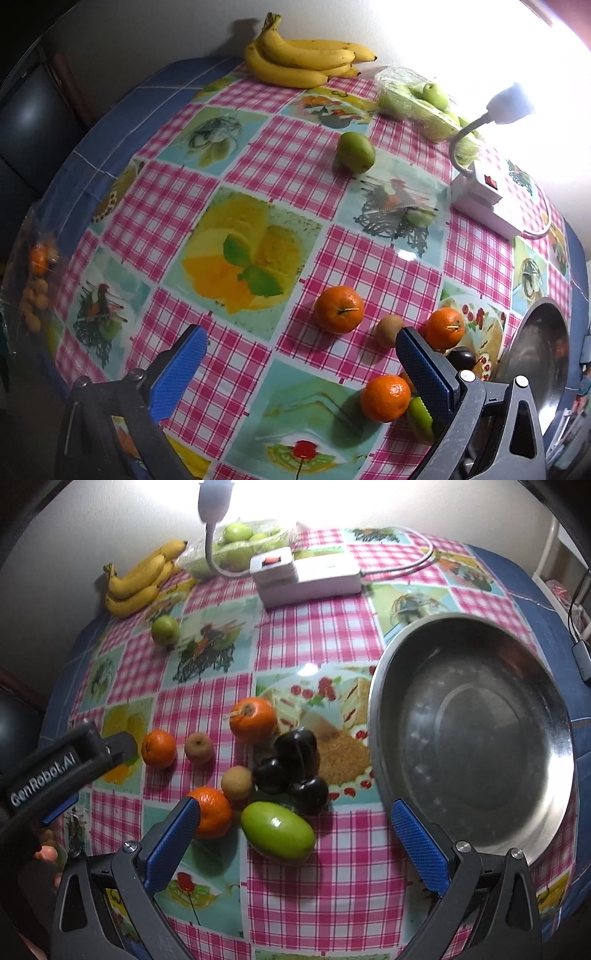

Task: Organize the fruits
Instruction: 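Move the right tool to the large green mango and close on it, then grasp a tangerine with the left tool while the right tool lifts the green mango, then carry the tangerine in the left tool and mango in the right tool over the steel bowl, then open the right tool to drop the mango while the left tool releases the tangerine into the bowl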

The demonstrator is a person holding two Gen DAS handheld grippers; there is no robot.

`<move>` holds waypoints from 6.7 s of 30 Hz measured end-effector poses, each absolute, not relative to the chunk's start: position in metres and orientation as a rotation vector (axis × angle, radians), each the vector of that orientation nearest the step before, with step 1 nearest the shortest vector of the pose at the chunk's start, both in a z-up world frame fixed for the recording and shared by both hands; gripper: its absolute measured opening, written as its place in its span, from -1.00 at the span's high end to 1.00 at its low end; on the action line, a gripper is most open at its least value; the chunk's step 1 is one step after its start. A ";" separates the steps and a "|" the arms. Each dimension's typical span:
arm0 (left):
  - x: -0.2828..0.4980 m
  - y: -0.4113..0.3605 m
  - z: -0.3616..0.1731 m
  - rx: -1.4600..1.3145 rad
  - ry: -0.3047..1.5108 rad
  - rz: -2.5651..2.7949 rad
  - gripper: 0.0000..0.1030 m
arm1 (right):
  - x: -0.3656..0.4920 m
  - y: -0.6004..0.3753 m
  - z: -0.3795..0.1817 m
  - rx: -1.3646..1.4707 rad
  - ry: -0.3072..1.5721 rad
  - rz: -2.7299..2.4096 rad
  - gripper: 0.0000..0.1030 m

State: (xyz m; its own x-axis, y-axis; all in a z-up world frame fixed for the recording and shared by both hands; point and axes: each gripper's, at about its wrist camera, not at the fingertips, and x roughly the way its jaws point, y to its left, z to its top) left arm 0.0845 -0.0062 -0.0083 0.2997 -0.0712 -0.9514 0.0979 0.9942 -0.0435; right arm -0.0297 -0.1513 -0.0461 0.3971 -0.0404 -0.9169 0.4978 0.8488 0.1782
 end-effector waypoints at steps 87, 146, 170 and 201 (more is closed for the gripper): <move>0.057 -0.057 -0.049 0.010 1.452 -0.388 0.19 | -0.053 -0.157 -0.055 0.593 1.160 -0.372 -0.12; -0.015 -0.225 -0.021 0.333 1.106 -0.799 0.21 | -0.128 -0.337 -0.061 0.811 0.999 -0.853 -0.13; -0.006 -0.231 -0.038 0.338 1.155 -0.786 0.19 | -0.115 -0.344 -0.064 0.752 1.030 -0.872 -0.12; 0.014 -0.203 0.008 0.221 1.150 -0.689 -0.07 | -0.128 -0.328 -0.015 0.685 0.882 -0.865 -0.26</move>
